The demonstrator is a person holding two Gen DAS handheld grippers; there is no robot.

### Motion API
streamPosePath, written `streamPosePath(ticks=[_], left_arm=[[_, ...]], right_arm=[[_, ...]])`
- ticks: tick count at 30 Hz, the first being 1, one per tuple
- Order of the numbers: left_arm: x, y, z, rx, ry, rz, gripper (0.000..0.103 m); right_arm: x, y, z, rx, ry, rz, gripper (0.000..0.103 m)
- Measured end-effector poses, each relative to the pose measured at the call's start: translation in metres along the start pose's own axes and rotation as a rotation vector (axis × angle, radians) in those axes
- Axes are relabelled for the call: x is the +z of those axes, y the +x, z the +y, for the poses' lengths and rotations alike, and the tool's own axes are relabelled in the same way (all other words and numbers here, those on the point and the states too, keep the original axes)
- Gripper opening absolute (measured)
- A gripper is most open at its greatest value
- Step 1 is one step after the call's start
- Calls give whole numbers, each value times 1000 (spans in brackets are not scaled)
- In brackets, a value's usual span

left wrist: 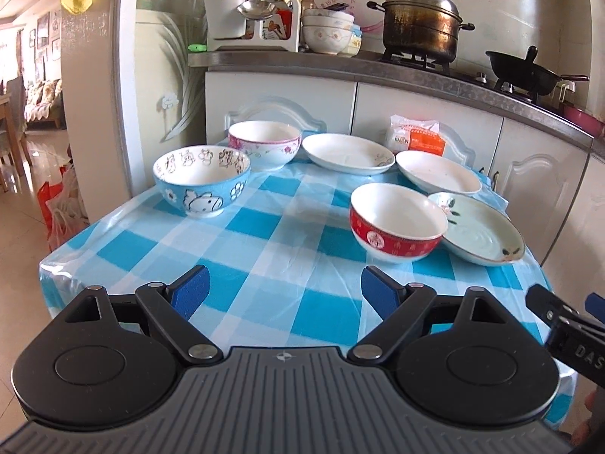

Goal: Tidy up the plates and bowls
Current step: 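Move the left gripper toward the red-and-white bowl, then close the left gripper on the rim of the red-and-white bowl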

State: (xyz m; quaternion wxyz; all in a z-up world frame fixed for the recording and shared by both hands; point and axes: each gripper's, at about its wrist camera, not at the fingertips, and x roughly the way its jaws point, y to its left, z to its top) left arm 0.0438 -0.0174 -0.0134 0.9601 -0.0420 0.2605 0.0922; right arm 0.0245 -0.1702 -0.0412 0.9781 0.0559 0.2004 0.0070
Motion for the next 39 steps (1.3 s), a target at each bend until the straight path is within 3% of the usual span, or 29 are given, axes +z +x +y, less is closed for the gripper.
streamPosePath(ticks=[19,28,33,39], left_arm=[[34,79,-39,19,81,-122,103],[51,117,-53,-14,75,-147,103],[48,138,-45,-66,59,-119,103],[48,156,-21,-238,-22,-99,103]], right_arm=[[7,45,-2,-22,45,44,102],[9,64,-1,-15,53,67,102],[10,75,3,-3,50,87,102],[14,89,12,82,101,121,95]])
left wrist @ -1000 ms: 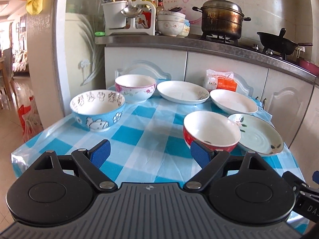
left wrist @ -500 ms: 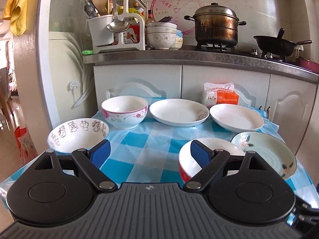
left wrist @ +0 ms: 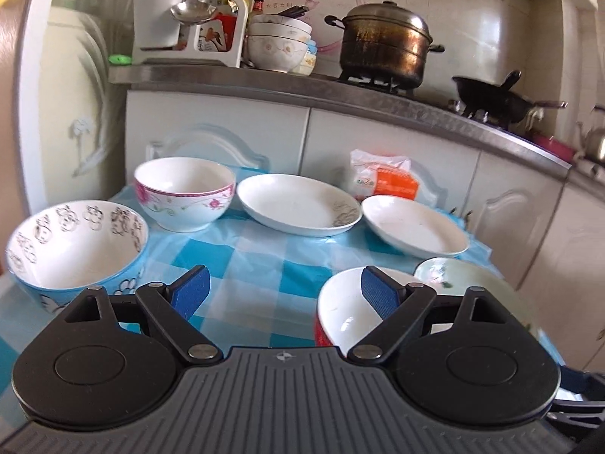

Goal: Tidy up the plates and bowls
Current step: 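Close the left gripper on the rim of the red-and-white bowl, then carry the red bowl beside the pink floral bowl and open the left gripper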

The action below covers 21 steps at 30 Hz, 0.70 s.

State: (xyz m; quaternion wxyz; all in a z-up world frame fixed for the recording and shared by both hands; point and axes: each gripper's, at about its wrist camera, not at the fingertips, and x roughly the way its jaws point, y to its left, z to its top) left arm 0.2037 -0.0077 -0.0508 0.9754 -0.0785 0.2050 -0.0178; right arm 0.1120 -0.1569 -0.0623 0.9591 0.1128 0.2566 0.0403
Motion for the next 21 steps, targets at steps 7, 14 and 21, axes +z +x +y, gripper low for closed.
streamPosePath(ticks=[7,14,21], left_arm=[[-11,11,15,-116,-74,10,80],[-14,24,9,-185,-93,54,58],[-23,35,8,-226,-134,128,39]], right_arm=[[9,15,16,156,53,19,77],[12,40,16,263,173,88,50],[15,54,14,252,198,95,48]])
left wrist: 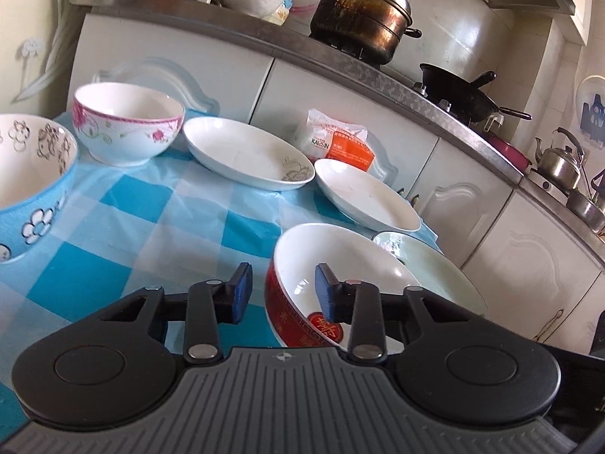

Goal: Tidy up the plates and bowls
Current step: 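Carry the red bowl beside the pink floral bowl and open the left gripper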

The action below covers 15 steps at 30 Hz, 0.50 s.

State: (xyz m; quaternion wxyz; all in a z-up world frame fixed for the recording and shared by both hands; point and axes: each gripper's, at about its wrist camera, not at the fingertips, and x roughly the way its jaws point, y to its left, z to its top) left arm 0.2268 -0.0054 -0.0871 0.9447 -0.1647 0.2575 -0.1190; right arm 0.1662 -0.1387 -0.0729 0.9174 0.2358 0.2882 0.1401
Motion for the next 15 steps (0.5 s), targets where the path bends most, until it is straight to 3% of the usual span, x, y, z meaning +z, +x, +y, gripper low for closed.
streamPosePath(ticks=[3,15], left_arm=[[1,1,1,4,-12,-4,37],[29,8,39,177,-129,-88,35]], right_arm=[[3,7,0,7,3,-6,48],[15,68,26,120,15,19,47]])
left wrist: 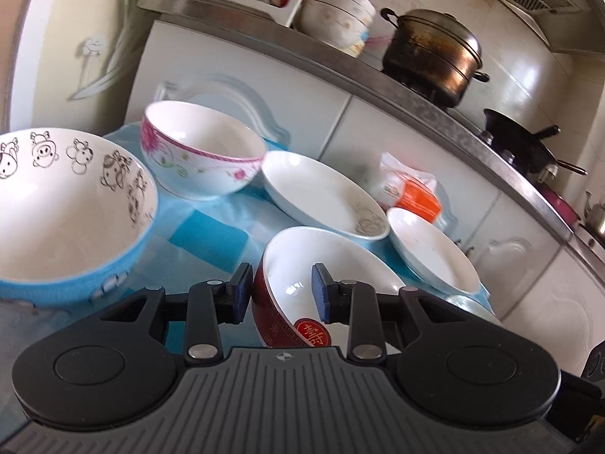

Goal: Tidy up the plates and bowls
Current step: 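Carry the red bowl beside the pink floral bowl and open the left gripper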

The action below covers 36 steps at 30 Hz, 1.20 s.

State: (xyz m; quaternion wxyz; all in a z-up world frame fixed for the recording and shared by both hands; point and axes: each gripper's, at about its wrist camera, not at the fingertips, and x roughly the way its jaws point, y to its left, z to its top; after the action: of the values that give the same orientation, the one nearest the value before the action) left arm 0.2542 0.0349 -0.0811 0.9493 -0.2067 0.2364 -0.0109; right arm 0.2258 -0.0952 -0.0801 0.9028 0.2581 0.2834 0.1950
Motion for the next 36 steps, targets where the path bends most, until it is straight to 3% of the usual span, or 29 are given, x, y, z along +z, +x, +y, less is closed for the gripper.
streamPosePath(ticks=[7,14,18,20,22,25,29,36], left_arm=[[9,17,4,6,-72,-22,34],[7,14,1,11,-74,-30,36],[9,9,2,-2,-78,-36,47],[8,5,-3,-1,-56,-50,54],[9,1,-8,-2,-35,-65,64],[10,-5,-14,11,-3,-91,68],[13,-22,-29,48,103,-191,78],[11,-40,-55,4,179,-268,88]], right_arm=[[16,31,-4,20,28,-1,49],[17,29,0,1,11,13,51],[24,14,10,-25,-67,-30,62],[28,2,14,-28,-99,-69,84],[32,-9,17,-45,-140,-109,86],[40,-23,15,-74,-167,-145,90],[56,-44,2,-102,-148,-204,95],[83,-83,-34,-187,-52,-303,99]])
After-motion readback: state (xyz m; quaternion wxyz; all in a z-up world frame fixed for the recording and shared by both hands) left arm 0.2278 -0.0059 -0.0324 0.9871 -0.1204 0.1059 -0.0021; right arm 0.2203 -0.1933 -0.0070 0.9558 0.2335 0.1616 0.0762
